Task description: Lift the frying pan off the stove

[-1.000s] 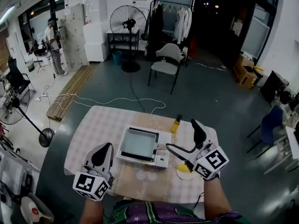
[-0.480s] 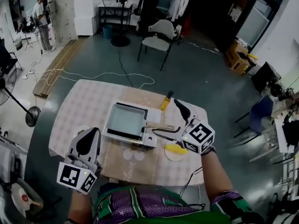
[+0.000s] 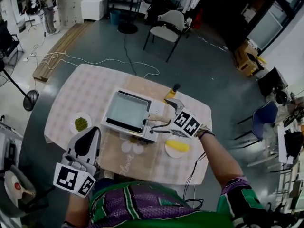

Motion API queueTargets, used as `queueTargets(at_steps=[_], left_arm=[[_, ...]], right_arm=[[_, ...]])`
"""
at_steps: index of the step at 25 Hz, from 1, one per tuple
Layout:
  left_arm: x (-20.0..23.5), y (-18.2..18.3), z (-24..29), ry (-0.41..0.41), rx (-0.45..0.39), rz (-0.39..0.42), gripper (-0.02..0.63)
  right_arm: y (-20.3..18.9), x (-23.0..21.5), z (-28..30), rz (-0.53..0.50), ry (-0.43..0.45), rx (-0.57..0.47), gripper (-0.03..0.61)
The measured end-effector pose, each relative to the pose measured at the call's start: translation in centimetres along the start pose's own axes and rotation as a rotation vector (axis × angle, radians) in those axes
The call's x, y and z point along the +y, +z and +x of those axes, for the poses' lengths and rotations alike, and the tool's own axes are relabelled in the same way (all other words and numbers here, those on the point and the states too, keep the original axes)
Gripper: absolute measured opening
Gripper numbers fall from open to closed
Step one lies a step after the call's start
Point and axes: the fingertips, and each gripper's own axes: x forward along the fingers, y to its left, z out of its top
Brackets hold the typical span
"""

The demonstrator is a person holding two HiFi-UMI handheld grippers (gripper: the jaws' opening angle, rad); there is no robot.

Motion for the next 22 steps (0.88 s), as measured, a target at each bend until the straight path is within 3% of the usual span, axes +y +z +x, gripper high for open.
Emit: queueTargets(at_steps=[8,14,22], left_arm=[[1.7,-1.4,-1.1,0.056,0.016,-0.057,0.021],[3.3,-1.7,-0.6,0.094,0.038,-0.016,0.021],[4.4,-1.7,1.9,0.071,0.050,-0.002,0.021]], right_arm=[[-6.3,-2.0,6.2,0.104,0.100,0.167,0.586],[-8.8,-1.6,9.3,0.106,0.161,0.270,0.583],[-11.1,-1.9,12.2,0.142,0.242,0.390,0.551]])
